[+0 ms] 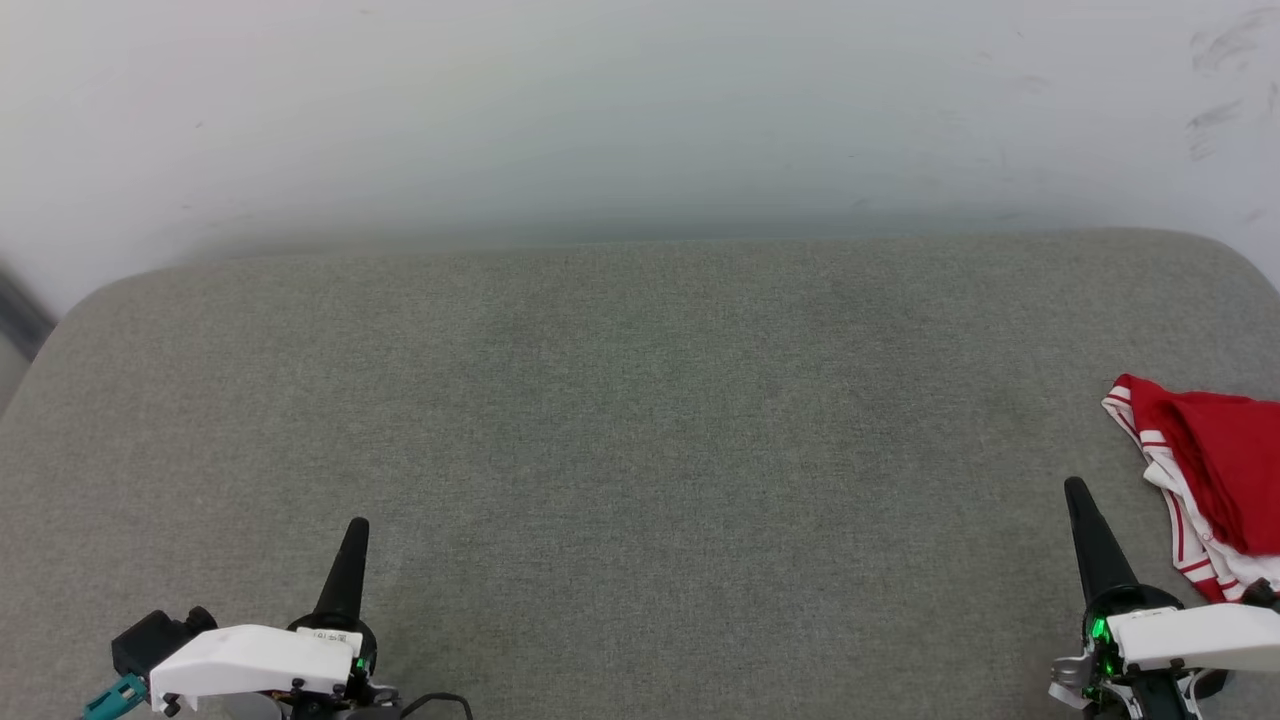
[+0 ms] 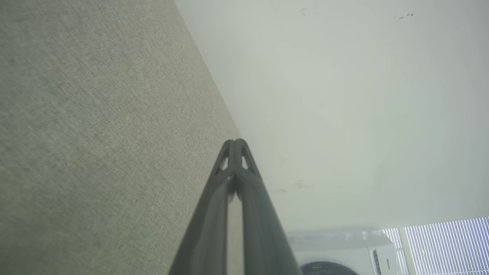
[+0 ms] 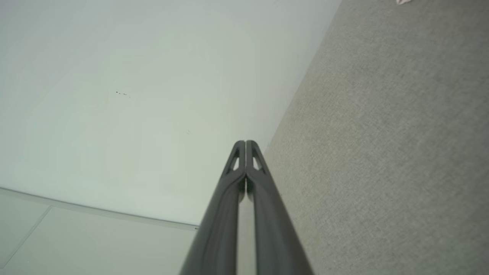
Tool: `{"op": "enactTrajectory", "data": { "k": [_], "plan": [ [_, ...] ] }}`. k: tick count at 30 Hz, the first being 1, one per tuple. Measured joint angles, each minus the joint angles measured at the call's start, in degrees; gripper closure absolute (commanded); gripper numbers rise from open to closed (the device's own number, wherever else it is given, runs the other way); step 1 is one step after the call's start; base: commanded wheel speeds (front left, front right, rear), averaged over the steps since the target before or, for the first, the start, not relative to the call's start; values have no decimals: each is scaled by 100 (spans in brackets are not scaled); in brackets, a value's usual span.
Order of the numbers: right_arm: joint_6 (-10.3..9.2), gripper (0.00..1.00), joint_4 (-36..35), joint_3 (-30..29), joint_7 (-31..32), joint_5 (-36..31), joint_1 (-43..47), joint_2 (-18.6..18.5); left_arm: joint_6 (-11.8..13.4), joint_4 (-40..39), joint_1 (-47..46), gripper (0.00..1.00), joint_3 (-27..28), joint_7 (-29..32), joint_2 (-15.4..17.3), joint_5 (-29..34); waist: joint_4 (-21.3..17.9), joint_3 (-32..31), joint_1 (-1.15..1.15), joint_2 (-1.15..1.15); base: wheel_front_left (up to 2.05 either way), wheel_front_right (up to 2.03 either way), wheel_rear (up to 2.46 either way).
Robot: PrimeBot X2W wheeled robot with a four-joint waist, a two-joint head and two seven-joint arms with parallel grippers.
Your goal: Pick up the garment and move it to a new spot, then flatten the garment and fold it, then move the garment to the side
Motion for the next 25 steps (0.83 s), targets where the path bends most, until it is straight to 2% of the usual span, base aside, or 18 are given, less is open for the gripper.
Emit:
{"op": "enactTrajectory", "data": {
  "k": [25],
  "plan": [
    [0, 100, 164, -59, 309, 1114, -246, 2, -183, 159, -248, 100, 142, 308, -27, -1183, -22, 14, 0, 0, 0, 0, 0]
  ]
}}
